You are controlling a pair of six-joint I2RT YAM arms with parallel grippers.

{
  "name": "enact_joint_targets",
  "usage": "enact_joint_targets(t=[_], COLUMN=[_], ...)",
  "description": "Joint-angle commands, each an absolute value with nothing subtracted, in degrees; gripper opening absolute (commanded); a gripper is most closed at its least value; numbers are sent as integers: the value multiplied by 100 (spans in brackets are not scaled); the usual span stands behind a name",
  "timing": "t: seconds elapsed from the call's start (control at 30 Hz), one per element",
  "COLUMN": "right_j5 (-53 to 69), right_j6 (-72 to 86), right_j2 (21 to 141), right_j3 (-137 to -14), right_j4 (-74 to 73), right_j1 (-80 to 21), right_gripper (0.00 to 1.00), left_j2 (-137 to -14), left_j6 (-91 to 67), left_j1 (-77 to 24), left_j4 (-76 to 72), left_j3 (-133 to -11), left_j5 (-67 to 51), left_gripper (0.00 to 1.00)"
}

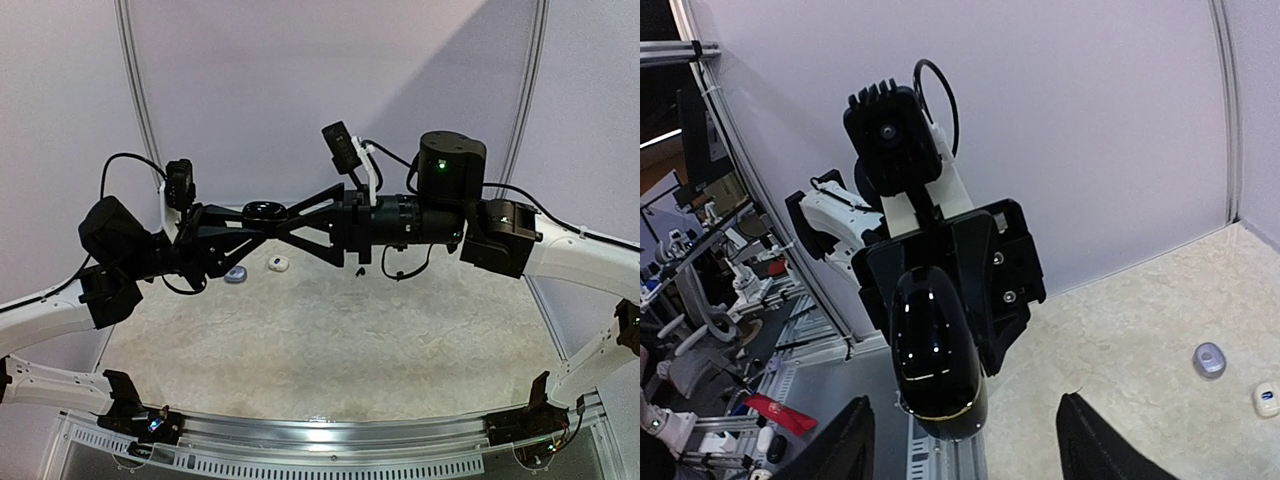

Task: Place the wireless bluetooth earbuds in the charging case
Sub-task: Pass from the left arm to the right

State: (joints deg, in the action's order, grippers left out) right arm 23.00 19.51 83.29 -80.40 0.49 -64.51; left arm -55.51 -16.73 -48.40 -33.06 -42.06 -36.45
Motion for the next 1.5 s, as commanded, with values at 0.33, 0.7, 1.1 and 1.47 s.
enact_joint_targets(t=[0.33, 0.7, 1.1, 1.47], right_j5=[2479, 2715, 2411, 2597], right_j6=[1840, 1811, 1193, -470], right_j2=[8590, 8762, 8452, 7988], right_j3=[-8376, -8604, -8609, -8406], right_j4=[348, 141, -670, -892], right_j1=[-6522, -6529, -6526, -6526], right_gripper=[43, 8, 0, 0], left_j2=[-5492, -5444, -5115, -5343], left_j6=[-1961, -2096, -1728, -1283], left_j1=[-4948, -4957, -4944, -4930], left_j4=[-3500, -3489, -2165, -1946], left_j3=[-4122, -4089, -4092, -4265], left_j5=[-3393, -3315, -3175, -4197], left_gripper=[0, 0, 70, 45])
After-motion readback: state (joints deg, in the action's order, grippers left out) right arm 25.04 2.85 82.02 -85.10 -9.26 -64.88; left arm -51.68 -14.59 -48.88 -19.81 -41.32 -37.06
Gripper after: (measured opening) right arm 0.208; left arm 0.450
